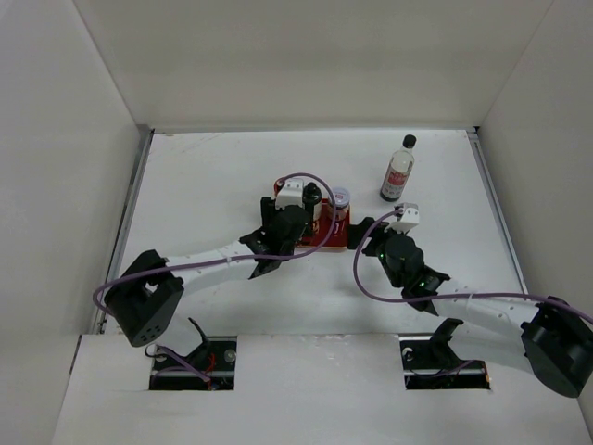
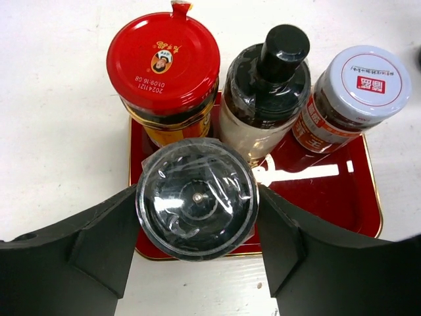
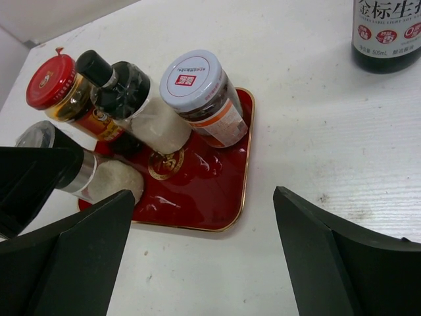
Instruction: Organize the condiment bottles
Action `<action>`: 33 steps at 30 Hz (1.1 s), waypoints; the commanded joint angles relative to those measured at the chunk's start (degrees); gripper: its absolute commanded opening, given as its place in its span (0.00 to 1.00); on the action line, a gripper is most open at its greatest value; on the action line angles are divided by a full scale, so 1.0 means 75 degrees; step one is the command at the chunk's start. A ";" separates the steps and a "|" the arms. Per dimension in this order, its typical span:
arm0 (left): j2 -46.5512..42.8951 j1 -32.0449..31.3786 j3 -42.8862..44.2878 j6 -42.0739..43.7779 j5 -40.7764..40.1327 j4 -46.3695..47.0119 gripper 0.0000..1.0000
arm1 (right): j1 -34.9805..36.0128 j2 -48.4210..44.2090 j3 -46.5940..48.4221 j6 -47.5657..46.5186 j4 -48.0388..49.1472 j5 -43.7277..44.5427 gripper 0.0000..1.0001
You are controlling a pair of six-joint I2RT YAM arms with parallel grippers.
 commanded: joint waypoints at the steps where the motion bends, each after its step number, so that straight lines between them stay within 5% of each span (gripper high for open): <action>1: -0.0343 -0.0025 -0.0045 -0.0084 -0.0155 0.0365 0.72 | -0.0038 -0.0020 0.0028 0.0033 0.0355 0.0190 0.94; 3: -0.0413 -0.0002 -0.0045 -0.0084 -0.0120 0.0389 0.82 | -0.0050 -0.0008 0.0028 0.0067 0.0332 0.0178 0.94; 8: -0.0916 0.0069 -0.0267 -0.0037 -0.0120 0.0775 0.88 | -0.0026 -0.0032 0.0040 0.0032 0.0308 0.0318 0.94; 12: -0.1887 0.0221 -0.0793 -0.0014 -0.0097 0.1265 0.86 | -0.0026 -0.0113 0.0191 0.0021 0.0098 0.0365 0.74; 15: -0.2824 0.0537 -0.1600 -0.0061 -0.0097 0.2108 0.73 | 0.0032 -0.0044 0.0449 0.0021 -0.0113 0.0389 0.44; 17: -0.3399 0.0748 -0.2256 -0.0119 -0.0108 0.2718 0.51 | 0.0149 0.0097 0.0706 -0.0003 -0.0300 0.0377 0.30; 21: -0.4092 0.1216 -0.3066 -0.0458 -0.0179 0.2920 0.23 | 0.0278 0.0238 0.1432 -0.0014 -0.0769 0.0506 0.17; 26: -0.4504 0.1814 -0.4215 -0.1548 -0.0050 0.3259 0.20 | 0.0092 0.1419 0.3270 -0.0447 -0.1110 0.0366 0.27; 33: -0.5228 0.2377 -0.5107 -0.1654 0.0044 0.3823 0.30 | -0.0997 0.2768 0.5872 -0.1865 -0.2022 0.0727 0.77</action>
